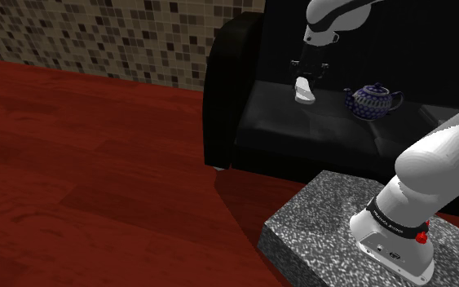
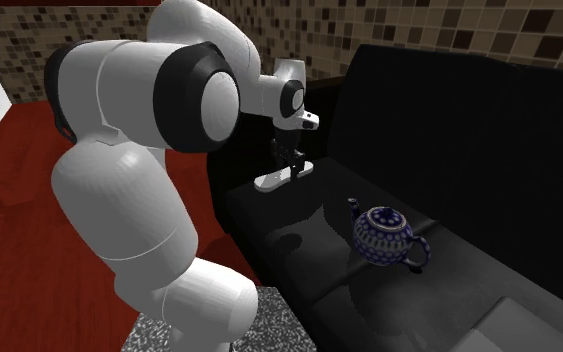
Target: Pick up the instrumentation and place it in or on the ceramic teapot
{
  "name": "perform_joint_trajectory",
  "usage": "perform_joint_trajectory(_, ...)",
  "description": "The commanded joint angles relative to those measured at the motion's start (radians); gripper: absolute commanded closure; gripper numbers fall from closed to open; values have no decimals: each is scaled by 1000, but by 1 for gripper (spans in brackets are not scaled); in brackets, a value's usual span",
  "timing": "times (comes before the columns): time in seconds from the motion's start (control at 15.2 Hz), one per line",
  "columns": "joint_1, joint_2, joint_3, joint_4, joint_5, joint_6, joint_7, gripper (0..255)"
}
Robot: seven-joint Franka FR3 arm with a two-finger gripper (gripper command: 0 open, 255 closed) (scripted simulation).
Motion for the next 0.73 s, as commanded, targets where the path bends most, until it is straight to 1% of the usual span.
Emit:
perform_joint_trajectory(0.0, 0, -9, 0, 19, 0, -29, 0, 255)
perform_joint_trajectory(0.66, 0, -36, 1, 128, -1, -164, 2, 255)
